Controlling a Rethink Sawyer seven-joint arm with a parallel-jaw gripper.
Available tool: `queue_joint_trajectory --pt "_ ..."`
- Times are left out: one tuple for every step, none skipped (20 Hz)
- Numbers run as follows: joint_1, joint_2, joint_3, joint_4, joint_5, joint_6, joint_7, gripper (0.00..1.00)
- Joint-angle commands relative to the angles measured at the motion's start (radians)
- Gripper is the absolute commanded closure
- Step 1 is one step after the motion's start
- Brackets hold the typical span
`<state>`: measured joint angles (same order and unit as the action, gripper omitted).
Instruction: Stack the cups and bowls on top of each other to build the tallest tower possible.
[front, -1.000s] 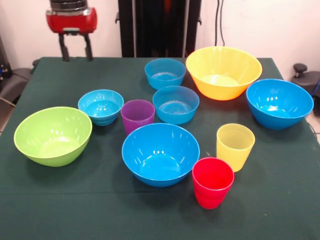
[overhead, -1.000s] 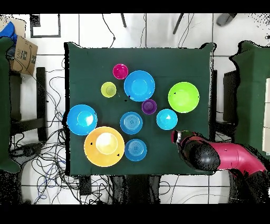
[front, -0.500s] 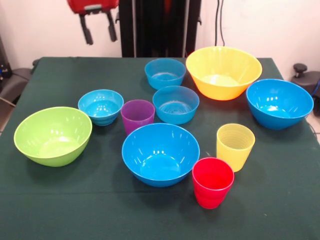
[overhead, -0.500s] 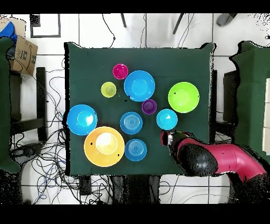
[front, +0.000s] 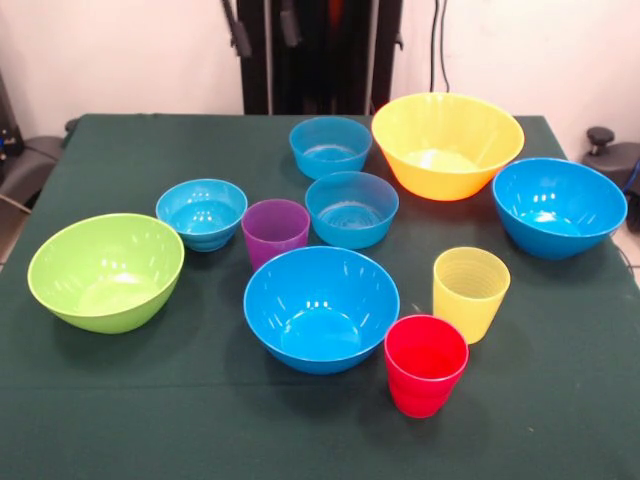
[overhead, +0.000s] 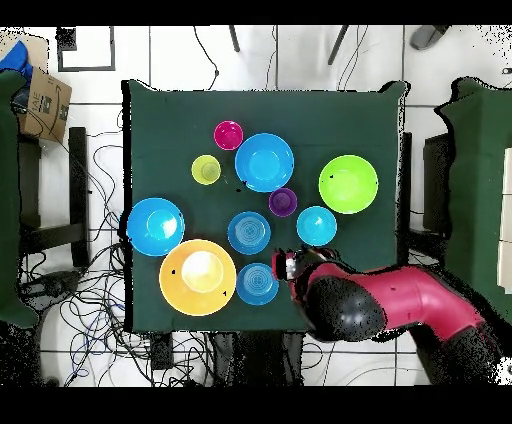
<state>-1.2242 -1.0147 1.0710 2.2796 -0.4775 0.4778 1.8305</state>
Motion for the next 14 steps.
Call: queue_joint_trajectory --pt "0.118 -0.044 0.049 0.112 0.016 -0.005 0.021 0.00" --pt "0.137 -0.053 0.038 0.114 0.019 -0.008 0.037 0.00" --pt "0.155 -0.058 0.023 0.111 0.018 -0.010 0.050 0.00" --pt "0.177 -0.063 0.002 0.108 0.013 -0.015 0.066 0.00" --pt "0.200 -0.062 -0.023 0.101 0.002 -0.018 0.080 0.00" --pt "0.227 -0.061 -0.051 0.092 -0.012 -0.022 0.097 0.00" --pt "0.252 -0.054 -0.082 0.080 -0.029 -0.023 0.112 0.00" --pt "0.284 -0.048 -0.118 0.063 -0.050 -0.021 0.129 0.00" --pt "0.308 -0.034 -0.153 0.041 -0.074 -0.011 0.137 0.00" --pt "0.330 -0.016 -0.190 0.015 -0.101 0.000 0.140 0.00" --pt "0.348 0.007 -0.227 -0.012 -0.127 0.014 0.139 0.00" --pt "0.358 0.026 -0.259 -0.038 -0.156 0.028 0.134 0.00" --pt "0.378 0.047 -0.295 -0.064 -0.191 0.034 0.135 0.00" --pt "0.392 0.056 -0.327 -0.077 -0.219 0.028 0.137 0.00"
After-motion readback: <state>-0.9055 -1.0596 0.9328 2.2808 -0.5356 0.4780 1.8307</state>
